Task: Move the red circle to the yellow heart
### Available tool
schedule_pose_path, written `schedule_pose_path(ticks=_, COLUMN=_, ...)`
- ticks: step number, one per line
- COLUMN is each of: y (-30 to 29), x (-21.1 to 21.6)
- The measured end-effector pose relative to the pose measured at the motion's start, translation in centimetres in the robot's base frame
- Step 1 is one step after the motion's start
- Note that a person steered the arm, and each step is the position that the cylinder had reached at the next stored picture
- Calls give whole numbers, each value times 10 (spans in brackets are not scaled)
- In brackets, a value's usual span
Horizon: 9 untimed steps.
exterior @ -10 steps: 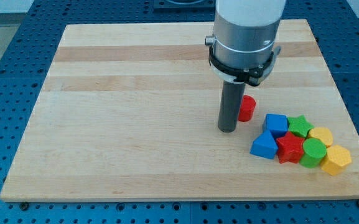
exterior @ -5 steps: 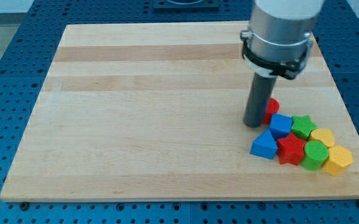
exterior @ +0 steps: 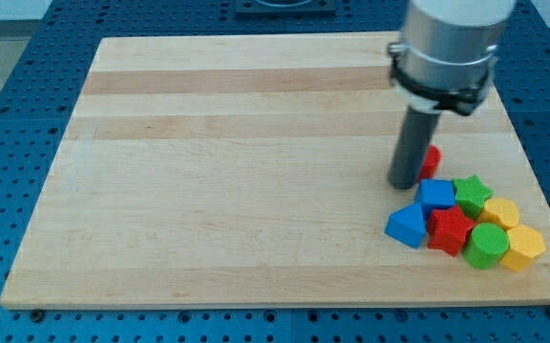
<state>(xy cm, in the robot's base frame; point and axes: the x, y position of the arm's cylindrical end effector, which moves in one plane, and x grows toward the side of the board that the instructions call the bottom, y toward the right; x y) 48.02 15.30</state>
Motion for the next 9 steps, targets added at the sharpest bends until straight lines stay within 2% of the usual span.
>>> schedule_pose_path(ticks=2, y=46, x=1)
schedule_pose_path(ticks=3, y=43, x=8)
schedule_pose_path(ticks=4, y=7, x=0)
schedule_pose_path(ticks=5, y=-6, x=-31)
schedule_pose_path(ticks=6, y=43, x=-46)
schedule_pose_path(ticks=7, y=72, x=-39)
schedule_pose_path(ticks=8, y=72, x=-18)
schedule_pose_path(ticks=9, y=72, x=-22)
